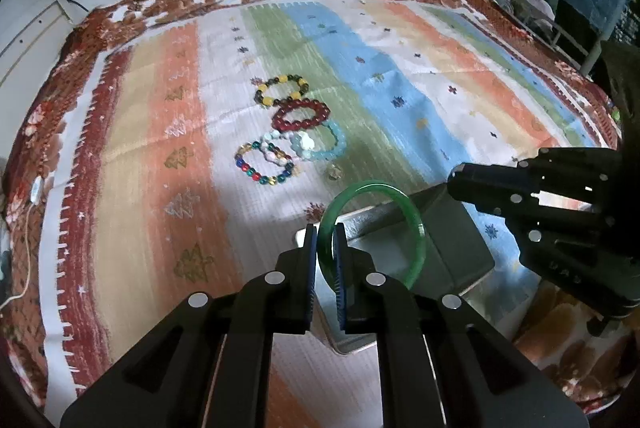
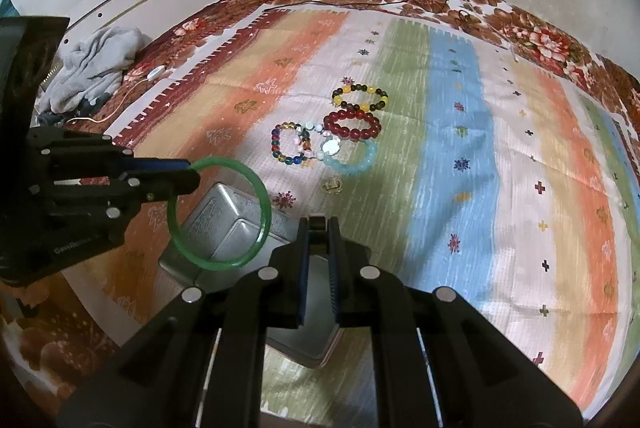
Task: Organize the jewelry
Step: 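Carry the green bangle with the left gripper over the silver tin, then open the left gripper to drop the bangle into the tin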
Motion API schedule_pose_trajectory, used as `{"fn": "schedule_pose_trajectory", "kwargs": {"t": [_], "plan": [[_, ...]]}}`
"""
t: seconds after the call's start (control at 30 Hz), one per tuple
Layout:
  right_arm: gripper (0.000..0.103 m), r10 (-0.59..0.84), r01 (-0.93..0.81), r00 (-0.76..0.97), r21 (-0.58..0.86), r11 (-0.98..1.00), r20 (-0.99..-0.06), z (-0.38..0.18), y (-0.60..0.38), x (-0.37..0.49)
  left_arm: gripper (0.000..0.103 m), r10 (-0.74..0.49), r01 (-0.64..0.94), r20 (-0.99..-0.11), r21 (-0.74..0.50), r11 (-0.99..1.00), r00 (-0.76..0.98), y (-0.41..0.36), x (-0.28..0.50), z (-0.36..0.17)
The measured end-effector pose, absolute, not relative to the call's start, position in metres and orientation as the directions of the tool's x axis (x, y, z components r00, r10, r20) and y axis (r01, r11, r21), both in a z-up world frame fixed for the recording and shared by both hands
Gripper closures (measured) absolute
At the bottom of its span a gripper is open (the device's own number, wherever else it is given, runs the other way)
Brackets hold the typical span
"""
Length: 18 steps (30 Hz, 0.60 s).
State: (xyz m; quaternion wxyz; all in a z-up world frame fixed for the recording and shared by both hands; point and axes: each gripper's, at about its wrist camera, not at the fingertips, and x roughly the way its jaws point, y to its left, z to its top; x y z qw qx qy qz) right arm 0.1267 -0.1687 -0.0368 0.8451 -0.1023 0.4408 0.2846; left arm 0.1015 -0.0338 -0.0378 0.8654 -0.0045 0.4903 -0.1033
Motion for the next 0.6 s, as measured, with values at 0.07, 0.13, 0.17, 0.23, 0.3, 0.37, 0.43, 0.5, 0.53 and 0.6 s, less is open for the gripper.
{"fn": "schedule_pose_trajectory", "kwargs": {"t": [0.07,0.13,0.17,0.23,0.3,0.37,0.43,0.5,0.53,0.6], "plan": [[0.064,0.400,-0.558,0.460,0.092,0.825,-0.793,-0.034,-0.172,0.128,0.091,-0.206,0.168,-0.849,-0.141,0.976,0.486,-0.031,0.103,-0.040],[0.048,0.407,-0.549,0.466,0.104,0.829,-0.786,-0.032,-0.175,0.129,0.065,-0.195,0.145,-0.844,-0.141,0.979,0.500,-0.025,0.104,-0.039],[0.048,0.408,-0.549,0.464,0.106,0.829,-0.786,-0.031,-0.176,0.130,0.061,-0.184,0.136,-0.839,-0.132,0.982,0.512,-0.022,0.104,-0.037],[0.048,0.400,-0.547,0.467,0.098,0.832,-0.788,-0.031,-0.176,0.131,0.060,-0.172,0.123,-0.836,-0.126,0.984,0.522,-0.018,0.105,-0.035],[0.048,0.400,-0.543,0.467,0.102,0.834,-0.789,-0.032,-0.177,0.132,0.057,-0.155,0.112,-0.830,-0.112,0.987,0.535,-0.015,0.106,-0.032],[0.048,0.402,-0.541,0.464,0.107,0.834,-0.789,-0.033,-0.178,0.134,0.052,-0.140,0.101,-0.826,-0.102,0.990,0.546,-0.012,0.107,-0.029],[0.048,0.401,-0.539,0.464,0.107,0.835,-0.790,-0.033,-0.178,0.134,0.052,-0.139,0.094,-0.826,-0.105,0.990,0.546,-0.010,0.109,-0.030],[0.048,0.401,-0.537,0.466,0.108,0.836,-0.789,-0.033,-0.179,0.135,0.052,-0.130,0.090,-0.826,-0.097,0.991,0.548,-0.008,0.110,-0.030],[0.048,0.401,-0.536,0.466,0.110,0.837,-0.789,-0.033,-0.179,0.136,0.052,-0.130,0.089,-0.827,-0.098,0.991,0.547,-0.008,0.111,-0.030],[0.048,0.406,-0.532,0.464,0.119,0.838,-0.787,-0.033,-0.182,0.138,0.051,-0.131,0.082,-0.827,-0.102,0.991,0.547,-0.006,0.112,-0.030]]}}
